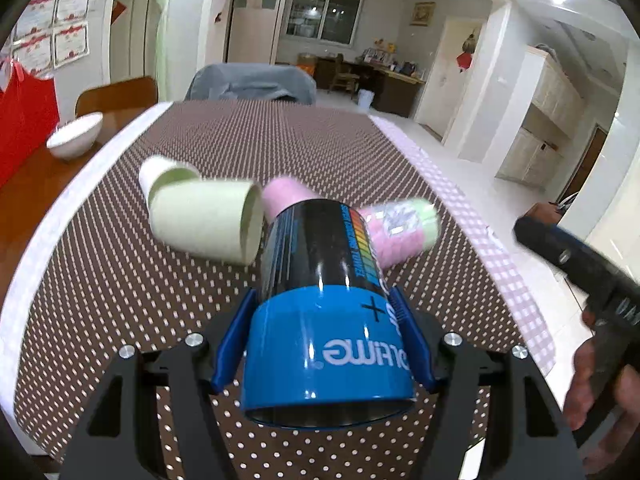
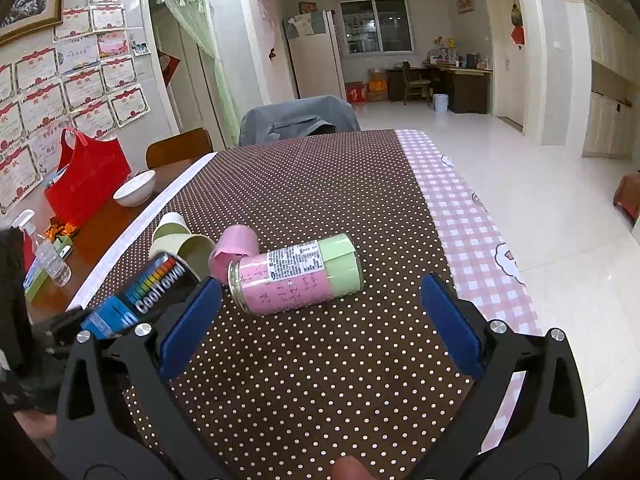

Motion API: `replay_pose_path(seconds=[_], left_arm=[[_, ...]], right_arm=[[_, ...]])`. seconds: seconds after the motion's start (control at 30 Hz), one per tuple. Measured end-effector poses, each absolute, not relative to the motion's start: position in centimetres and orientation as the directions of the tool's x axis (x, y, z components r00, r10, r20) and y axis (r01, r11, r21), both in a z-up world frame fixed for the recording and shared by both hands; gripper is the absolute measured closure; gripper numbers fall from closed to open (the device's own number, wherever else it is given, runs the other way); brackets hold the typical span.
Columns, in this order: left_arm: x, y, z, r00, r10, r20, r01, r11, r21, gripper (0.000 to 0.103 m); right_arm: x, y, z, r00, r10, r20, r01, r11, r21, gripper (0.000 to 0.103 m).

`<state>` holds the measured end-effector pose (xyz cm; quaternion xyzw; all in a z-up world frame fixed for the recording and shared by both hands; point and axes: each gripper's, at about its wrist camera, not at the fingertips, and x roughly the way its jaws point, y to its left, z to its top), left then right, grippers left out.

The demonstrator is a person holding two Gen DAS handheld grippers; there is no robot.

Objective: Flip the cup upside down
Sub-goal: 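Lift the black-and-blue can with the left gripper and tilt it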

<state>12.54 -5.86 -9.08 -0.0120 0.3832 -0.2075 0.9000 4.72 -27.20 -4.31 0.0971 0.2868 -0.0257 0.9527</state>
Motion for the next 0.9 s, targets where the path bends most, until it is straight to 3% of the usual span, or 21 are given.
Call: replay_pose_path(seconds=[0.4,0.47,0.67,0.9], left_arm=[[13.1,-6.6,-12.8,0.612,-0.342,-0.713,0.33,0.93,-0.163,0.036],[12.7,-6.9,-12.8,0.619,-0.328,-0.714,0.334,0.932,-0.139,0.023],[11.5,-6.6,-11.6,0.662,-0.29,-0.691,0.324,0.942,-0.086,0.016],[10.5,-5.0,-10.4,0.694,-0.267,-0.669,0.297,0.952,-0.071,0.016]], right_arm=[[5.0,-27.1,-5.5,0.815,0.005,-0.579,0.111,0.98,0.165,0.006],[5.0,-27.0,-5.5,0.814,0.009,-0.58,0.107,0.981,0.165,0.006],[4.9,-26.4,-5.5,0.813,0.024,-0.582,0.091,0.981,0.168,0.006],[5.2,-25.8,-5.4,0.804,0.065,-0.591,0.063,0.979,0.194,0.006]])
